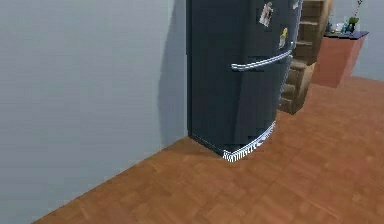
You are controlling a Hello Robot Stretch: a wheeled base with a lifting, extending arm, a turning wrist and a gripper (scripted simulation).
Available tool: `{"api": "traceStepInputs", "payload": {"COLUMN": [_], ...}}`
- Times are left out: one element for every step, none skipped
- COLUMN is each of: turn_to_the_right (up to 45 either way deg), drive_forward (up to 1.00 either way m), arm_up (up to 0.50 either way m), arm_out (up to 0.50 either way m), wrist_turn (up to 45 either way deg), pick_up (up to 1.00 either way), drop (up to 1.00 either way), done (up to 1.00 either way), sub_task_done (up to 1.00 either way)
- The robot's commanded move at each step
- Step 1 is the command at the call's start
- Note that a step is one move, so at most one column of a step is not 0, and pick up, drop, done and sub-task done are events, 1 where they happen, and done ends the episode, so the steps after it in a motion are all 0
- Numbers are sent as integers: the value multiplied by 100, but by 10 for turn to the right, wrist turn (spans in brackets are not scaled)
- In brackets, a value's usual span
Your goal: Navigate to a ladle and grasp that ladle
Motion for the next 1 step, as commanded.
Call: {"api": "traceStepInputs", "payload": {"turn_to_the_right": [420], "drive_forward": [0], "arm_up": [0], "arm_out": [0], "wrist_turn": [0], "pick_up": [0], "drop": [0], "done": [0], "sub_task_done": [0]}}
